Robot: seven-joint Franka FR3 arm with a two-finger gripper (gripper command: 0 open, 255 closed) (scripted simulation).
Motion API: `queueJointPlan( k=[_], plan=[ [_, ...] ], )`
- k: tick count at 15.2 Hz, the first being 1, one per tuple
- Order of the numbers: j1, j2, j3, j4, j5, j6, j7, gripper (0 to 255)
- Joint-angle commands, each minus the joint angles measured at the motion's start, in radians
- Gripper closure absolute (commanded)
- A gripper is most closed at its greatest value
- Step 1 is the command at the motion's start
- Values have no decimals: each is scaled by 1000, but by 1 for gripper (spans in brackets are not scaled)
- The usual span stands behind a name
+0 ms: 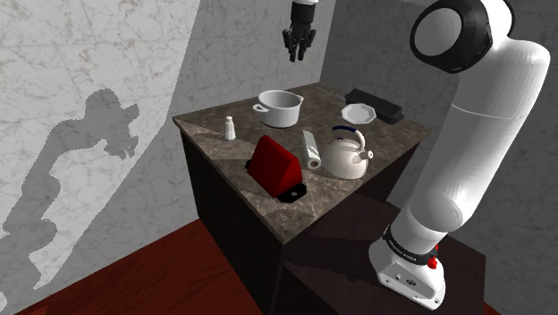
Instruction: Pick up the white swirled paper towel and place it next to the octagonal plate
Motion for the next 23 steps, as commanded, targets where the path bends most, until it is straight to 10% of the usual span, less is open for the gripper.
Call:
queueJointPlan(
  k=[1, 23],
  plan=[
    [0, -30, -3, -73, -3, 46, 16, 0],
    [-52, -231, -53, -1051, -32, 904, 369, 0]
  ],
)
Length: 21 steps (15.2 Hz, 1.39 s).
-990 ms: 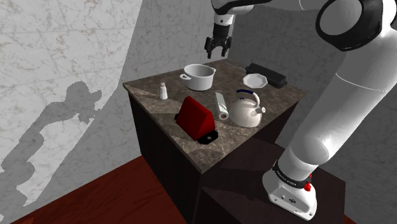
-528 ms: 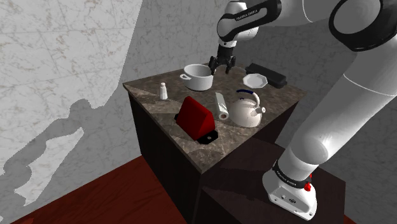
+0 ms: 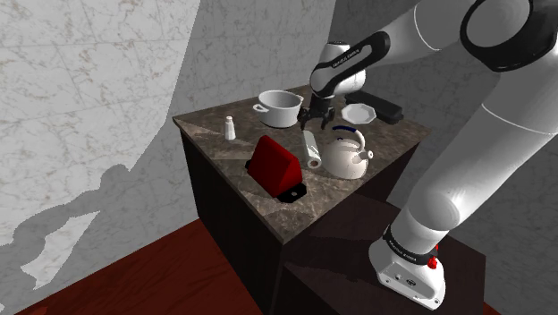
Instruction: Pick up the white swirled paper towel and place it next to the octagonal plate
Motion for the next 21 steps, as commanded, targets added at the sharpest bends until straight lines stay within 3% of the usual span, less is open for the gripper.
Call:
queueJointPlan(
  k=[1, 4, 12, 20, 21],
  plan=[
    [-5, 9, -3, -63, 1, 82, 33, 0],
    [-10, 49, -8, -139, 15, 207, 74, 0],
    [-11, 160, -1, -137, 69, 314, 36, 0],
    [-12, 160, 0, -137, 68, 314, 37, 0],
    [-12, 164, 0, -134, 71, 315, 35, 255]
  ],
)
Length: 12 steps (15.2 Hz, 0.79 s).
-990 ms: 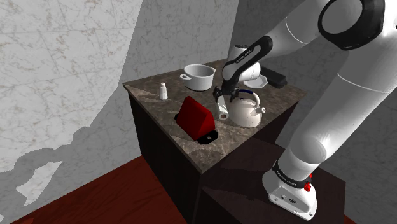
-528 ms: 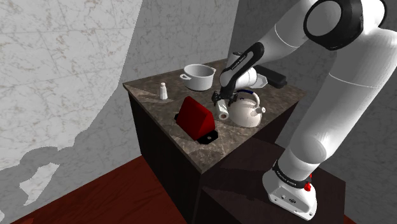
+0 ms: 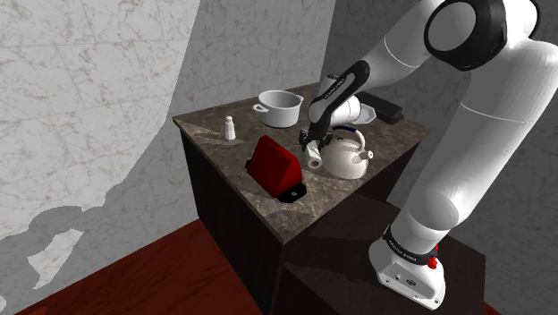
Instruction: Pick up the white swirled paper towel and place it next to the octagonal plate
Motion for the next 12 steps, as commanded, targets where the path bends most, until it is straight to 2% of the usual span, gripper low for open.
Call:
queueJointPlan(
  k=[1, 9, 12],
  plan=[
    [0, 5, 0, -2, 1, -1, 0, 255],
    [0, 0, -1, -6, -1, -1, 1, 255],
    [2, -40, -6, -3, -22, -44, 17, 255]
  ],
)
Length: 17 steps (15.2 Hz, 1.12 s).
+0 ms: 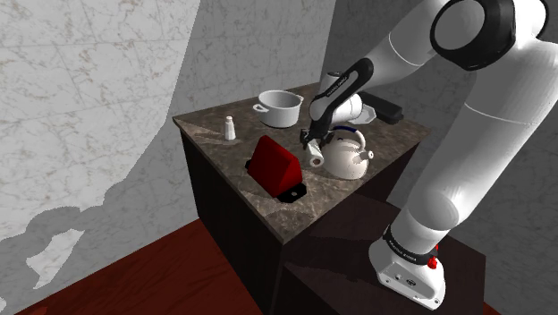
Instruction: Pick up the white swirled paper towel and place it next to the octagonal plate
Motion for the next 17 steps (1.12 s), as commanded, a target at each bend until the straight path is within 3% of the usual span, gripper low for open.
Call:
queueJointPlan(
  k=[1, 17],
  plan=[
    [1, -23, -2, 3, -12, -26, 9, 255],
    [-3, -200, -1, 63, -76, -259, 55, 255]
  ],
)
